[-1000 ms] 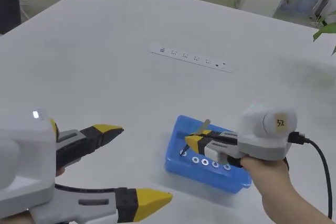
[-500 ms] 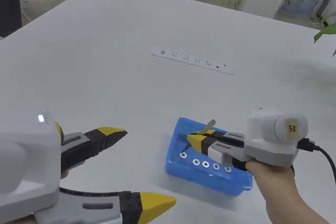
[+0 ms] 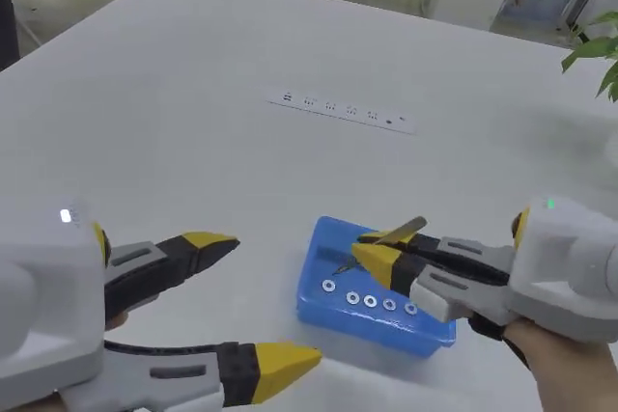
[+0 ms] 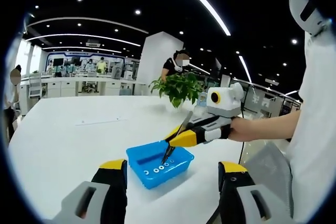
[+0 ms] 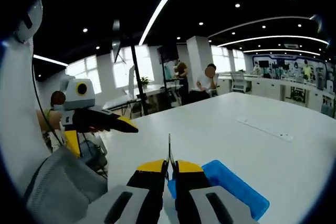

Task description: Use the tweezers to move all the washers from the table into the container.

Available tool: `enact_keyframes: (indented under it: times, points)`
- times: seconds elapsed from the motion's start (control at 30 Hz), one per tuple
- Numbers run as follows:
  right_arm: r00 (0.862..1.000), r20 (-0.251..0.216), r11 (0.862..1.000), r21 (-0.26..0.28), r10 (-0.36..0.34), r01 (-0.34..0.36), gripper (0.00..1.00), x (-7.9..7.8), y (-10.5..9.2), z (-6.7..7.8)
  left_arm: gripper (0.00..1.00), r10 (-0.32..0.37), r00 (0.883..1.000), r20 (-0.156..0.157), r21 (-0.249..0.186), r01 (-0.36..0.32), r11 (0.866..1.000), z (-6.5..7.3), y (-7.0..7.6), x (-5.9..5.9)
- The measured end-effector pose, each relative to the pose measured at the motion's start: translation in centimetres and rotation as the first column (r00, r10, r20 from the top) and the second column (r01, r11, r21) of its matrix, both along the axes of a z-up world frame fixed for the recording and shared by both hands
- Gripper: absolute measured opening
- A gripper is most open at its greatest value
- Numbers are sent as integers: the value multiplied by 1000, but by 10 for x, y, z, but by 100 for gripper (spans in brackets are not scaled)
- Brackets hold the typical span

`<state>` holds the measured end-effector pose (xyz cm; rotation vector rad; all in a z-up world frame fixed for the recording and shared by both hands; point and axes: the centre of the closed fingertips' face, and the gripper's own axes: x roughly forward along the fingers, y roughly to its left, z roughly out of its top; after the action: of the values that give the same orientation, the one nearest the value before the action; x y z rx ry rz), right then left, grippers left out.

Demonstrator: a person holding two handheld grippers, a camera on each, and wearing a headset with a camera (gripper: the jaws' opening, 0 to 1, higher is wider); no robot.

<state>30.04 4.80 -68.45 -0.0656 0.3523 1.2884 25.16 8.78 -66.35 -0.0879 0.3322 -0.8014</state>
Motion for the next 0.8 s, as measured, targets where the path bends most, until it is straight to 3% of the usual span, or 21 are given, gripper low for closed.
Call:
enact_keyframes:
  times: [0.07, 0.17, 0.37, 0.53, 0.63, 0.77, 0.8]
  points:
    - [998, 1, 997, -32, 69, -69, 3, -18, 1, -6, 69, -7, 1000, 8, -1, 7, 1000, 2, -2, 1]
    - [985, -18, 982, -69, 173, -174, 3, -47, 6, -16, 66, -28, 999, 19, -10, 28, 1000, 7, -7, 3]
    - [961, -41, 956, -103, 273, -276, 3, -78, 12, -25, 66, -114, 993, 26, -2, 114, 993, 10, -27, 2]
    - [943, -28, 934, -132, 330, -331, 3, -91, 17, -27, 62, -174, 984, 37, -7, 174, 985, 14, -44, 0]
    - [939, -20, 931, -131, 342, -342, 3, -93, 20, -26, 57, -216, 975, 43, 3, 217, 976, 14, -55, -2]
    - [939, -4, 931, -129, 344, -341, 2, -93, 21, -23, 43, -269, 961, 57, 6, 269, 963, 16, -65, -7]
    - [939, 0, 931, -130, 344, -341, 2, -92, 21, -23, 35, -286, 956, 61, 13, 286, 958, 15, -66, -8]
